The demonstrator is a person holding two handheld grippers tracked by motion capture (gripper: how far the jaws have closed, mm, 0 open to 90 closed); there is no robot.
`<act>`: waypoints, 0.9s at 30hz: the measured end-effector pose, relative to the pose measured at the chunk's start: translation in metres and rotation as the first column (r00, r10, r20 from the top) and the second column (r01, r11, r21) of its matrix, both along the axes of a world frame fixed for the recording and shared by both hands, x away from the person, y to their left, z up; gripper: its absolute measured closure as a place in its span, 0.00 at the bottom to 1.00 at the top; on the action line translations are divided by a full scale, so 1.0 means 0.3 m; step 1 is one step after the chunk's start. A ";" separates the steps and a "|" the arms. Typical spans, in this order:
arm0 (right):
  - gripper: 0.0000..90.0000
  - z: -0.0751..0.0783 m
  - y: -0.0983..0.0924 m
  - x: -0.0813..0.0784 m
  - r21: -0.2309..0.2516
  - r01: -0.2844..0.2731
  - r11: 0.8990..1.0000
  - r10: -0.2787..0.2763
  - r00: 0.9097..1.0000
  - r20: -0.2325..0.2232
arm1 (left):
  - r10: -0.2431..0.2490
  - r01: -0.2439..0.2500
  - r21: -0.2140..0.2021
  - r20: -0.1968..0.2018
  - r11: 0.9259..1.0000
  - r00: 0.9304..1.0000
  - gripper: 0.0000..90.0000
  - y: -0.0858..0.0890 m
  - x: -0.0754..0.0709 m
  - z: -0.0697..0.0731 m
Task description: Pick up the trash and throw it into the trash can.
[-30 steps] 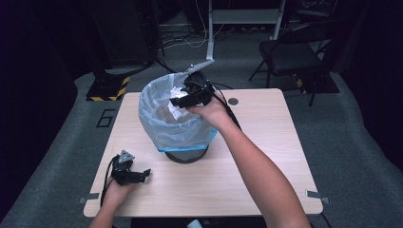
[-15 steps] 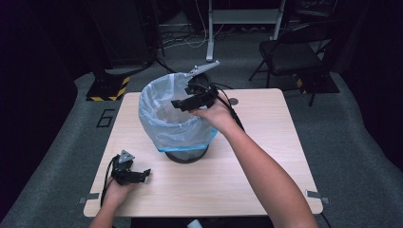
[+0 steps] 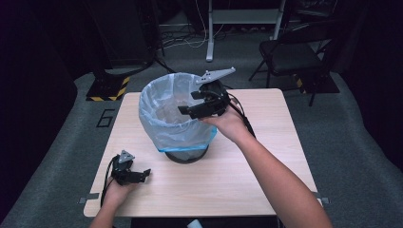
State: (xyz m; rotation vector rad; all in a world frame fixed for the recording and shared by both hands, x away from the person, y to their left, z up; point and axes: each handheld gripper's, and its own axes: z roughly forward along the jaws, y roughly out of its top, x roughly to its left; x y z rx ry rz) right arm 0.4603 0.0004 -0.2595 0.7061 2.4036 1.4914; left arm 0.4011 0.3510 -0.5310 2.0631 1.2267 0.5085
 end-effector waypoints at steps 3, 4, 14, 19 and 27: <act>0.31 0.003 -0.013 -0.020 0.007 -0.006 1.000 0.006 1.000 0.009 | 0.000 0.000 0.000 0.000 1.000 1.000 0.00 0.000 0.000 0.000; 0.31 0.004 -0.018 -0.027 0.008 -0.006 1.000 0.006 1.000 0.012 | 0.000 0.000 0.000 0.000 1.000 1.000 0.00 0.000 0.000 0.000; 0.32 -0.013 -0.092 -0.070 0.009 -0.006 1.000 0.006 1.000 0.022 | 0.001 -0.001 0.001 0.000 1.000 1.000 0.00 0.000 0.000 0.000; 0.32 -0.038 -0.138 -0.076 -0.002 0.018 1.000 -0.018 1.000 0.013 | 0.006 -0.006 -0.002 -0.003 1.000 1.000 0.00 -0.001 -0.004 0.000; 0.33 -0.085 -0.247 -0.106 0.003 0.063 0.998 -0.063 0.998 0.011 | 0.002 -0.002 0.001 0.000 1.000 1.000 0.00 -0.001 -0.004 0.000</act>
